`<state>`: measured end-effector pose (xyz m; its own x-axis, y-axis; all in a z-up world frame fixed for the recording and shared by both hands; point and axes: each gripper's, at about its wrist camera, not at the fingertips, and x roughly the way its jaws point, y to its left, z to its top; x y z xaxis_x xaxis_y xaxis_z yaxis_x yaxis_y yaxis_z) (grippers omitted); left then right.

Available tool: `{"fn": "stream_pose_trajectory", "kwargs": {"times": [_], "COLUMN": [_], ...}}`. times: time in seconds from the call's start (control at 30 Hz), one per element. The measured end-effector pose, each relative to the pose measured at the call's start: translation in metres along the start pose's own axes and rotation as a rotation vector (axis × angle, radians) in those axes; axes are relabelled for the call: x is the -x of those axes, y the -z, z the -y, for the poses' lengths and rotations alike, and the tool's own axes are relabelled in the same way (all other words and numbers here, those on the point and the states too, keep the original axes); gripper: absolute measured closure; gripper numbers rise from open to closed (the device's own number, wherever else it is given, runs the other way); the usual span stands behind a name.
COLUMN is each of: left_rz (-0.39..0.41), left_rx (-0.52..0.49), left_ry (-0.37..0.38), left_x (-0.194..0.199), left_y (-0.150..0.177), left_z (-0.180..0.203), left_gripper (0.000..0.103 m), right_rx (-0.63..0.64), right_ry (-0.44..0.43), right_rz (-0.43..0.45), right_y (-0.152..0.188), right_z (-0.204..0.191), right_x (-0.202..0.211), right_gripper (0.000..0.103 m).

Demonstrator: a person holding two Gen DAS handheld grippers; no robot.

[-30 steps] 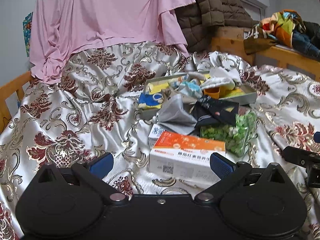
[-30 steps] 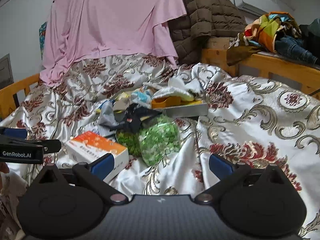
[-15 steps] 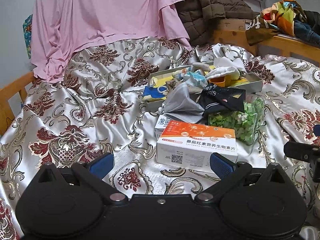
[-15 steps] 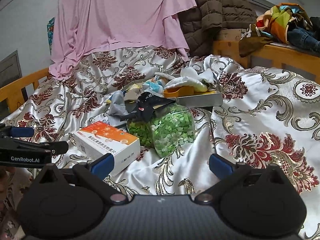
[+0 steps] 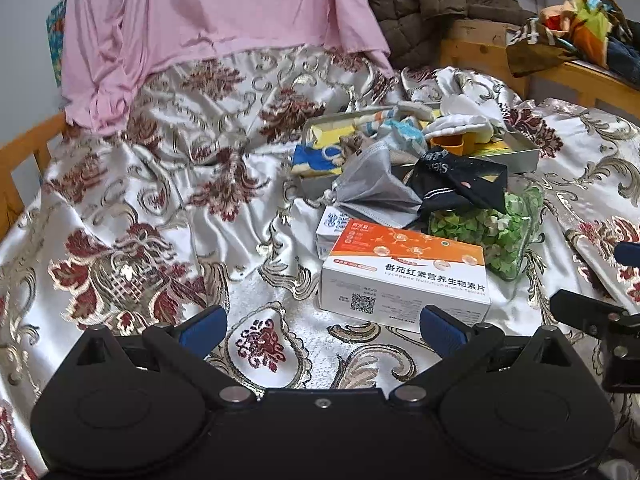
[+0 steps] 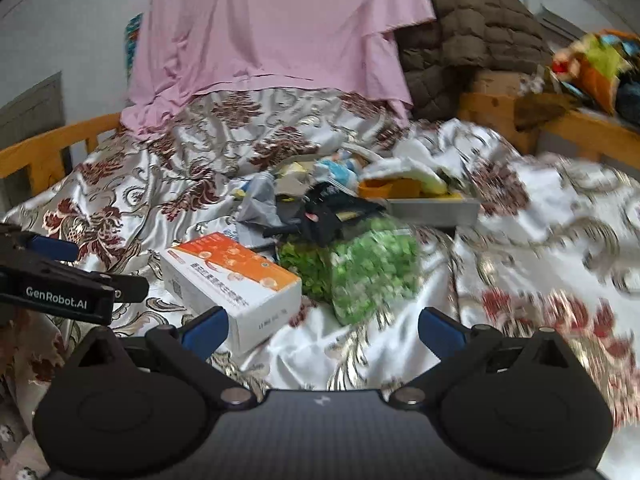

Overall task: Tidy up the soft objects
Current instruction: 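Reach both grippers toward the grey face mask and black printed bag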

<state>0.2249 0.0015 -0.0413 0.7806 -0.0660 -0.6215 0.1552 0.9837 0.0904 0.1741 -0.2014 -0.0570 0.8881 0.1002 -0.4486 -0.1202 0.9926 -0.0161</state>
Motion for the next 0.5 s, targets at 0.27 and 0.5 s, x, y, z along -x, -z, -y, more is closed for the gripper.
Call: {"fn": "stream_pose_trajectory", "kwargs": {"times": [0.27,0.5], "left_rz": [-0.014,-0.002], "left_rx": [0.014,0.003], "left_ry": [-0.030,-0.044], "left_x": [-0.019,-0.040], "left_y": [-0.020,-0.044], "left_z": [-0.008,-0.010], "left_gripper": [0.001,0.001], "right_rx": [0.073,0.125], "right_ry": [-0.021,-0.006], "right_rz": [0.057,0.087], "right_y": [-0.018,-0.034], "right_z": [0.001,0.009], "right_x": [-0.022,-0.050], "right_gripper": [0.000,0.000]}}
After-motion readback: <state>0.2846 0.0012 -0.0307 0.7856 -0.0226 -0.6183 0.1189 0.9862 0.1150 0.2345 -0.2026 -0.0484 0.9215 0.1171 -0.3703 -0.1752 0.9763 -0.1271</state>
